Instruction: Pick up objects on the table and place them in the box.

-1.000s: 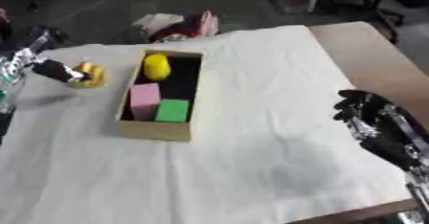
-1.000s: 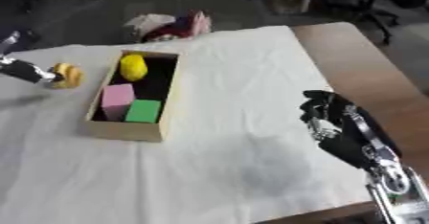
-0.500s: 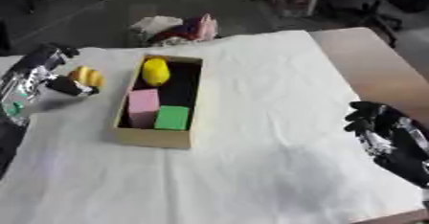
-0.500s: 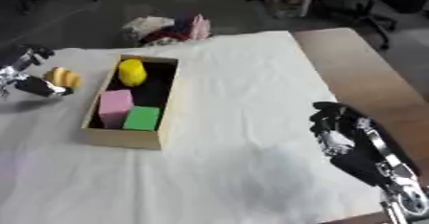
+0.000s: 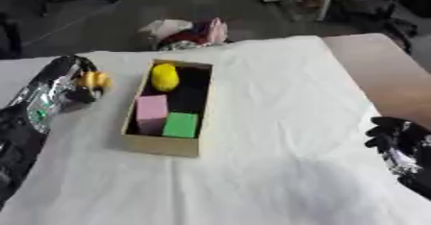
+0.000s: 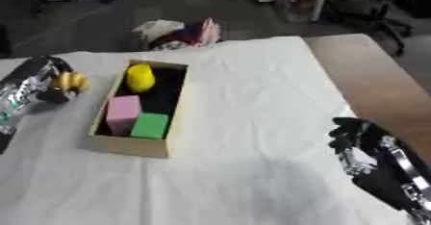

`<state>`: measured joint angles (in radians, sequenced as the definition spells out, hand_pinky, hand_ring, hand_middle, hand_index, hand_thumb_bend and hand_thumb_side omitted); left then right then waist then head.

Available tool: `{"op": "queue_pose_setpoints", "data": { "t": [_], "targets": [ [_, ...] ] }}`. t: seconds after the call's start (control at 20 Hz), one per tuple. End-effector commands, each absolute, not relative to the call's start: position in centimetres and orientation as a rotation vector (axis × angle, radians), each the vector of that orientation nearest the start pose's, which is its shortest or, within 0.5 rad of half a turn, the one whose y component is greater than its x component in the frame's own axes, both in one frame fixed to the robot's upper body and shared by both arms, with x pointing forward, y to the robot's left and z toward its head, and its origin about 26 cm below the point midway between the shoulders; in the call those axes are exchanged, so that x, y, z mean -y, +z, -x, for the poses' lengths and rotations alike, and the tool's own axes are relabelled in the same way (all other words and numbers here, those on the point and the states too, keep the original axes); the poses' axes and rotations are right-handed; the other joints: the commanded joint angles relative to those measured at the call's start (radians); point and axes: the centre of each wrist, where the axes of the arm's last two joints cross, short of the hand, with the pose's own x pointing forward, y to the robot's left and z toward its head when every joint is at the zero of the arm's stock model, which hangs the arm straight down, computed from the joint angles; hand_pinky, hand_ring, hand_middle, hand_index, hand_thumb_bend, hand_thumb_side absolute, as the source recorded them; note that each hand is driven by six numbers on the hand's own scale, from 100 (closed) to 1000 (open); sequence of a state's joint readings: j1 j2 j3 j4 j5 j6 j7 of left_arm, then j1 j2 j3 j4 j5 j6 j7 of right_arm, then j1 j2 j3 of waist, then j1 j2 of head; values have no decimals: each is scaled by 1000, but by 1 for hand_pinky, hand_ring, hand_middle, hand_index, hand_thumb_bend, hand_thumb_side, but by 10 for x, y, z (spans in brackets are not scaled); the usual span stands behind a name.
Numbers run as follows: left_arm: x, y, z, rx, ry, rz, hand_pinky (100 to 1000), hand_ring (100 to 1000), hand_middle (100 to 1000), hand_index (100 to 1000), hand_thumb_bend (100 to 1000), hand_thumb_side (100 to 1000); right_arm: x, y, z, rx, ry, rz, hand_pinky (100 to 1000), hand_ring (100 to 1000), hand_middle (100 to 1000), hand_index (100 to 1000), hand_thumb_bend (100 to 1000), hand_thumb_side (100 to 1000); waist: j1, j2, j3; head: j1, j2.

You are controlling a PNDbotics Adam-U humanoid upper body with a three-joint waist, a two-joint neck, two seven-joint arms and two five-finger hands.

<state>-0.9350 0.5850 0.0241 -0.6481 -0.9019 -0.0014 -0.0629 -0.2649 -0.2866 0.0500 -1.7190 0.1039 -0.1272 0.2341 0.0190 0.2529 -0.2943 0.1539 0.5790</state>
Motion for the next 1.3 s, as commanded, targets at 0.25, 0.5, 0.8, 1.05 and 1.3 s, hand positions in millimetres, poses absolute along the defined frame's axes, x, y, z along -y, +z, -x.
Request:
{"op": "queue_pose_setpoints", "data": {
  "t": [0.25, 0.5, 0.8, 1.05, 1.3],
  "targets": [
    [-406, 212, -464, 1344, -890, -1235, 648, 461, 450, 590, 261, 100, 266, 127, -330, 2032, 684, 103, 737, 631, 638, 810, 100, 450, 1, -17, 8, 0, -3],
    [-402, 216, -465, 1361, -893, -1235, 676, 491, 472, 615, 276, 100, 265, 126, -331, 2029, 686, 101, 737, 630, 638, 809, 100, 454, 4, -21, 7, 11, 0],
    [-307, 260, -483, 1635, -1156, -1208, 685, 511, 493, 633, 254, 100, 269, 117, -329, 1995, 675, 101, 736, 629, 636, 807, 100, 455, 11, -47, 19, 15, 20],
    [-258, 254, -471, 1749, -1451, -1036, 691, 525, 509, 647, 254, 100, 268, 115, -329, 1993, 661, 93, 736, 629, 636, 807, 100, 457, 9, -47, 19, 11, 18],
    [-250, 242, -456, 1763, -1658, -868, 706, 559, 548, 685, 280, 100, 269, 114, -329, 1990, 652, 95, 735, 628, 635, 806, 100, 459, 8, -49, 21, 0, 16]
  ]
}}
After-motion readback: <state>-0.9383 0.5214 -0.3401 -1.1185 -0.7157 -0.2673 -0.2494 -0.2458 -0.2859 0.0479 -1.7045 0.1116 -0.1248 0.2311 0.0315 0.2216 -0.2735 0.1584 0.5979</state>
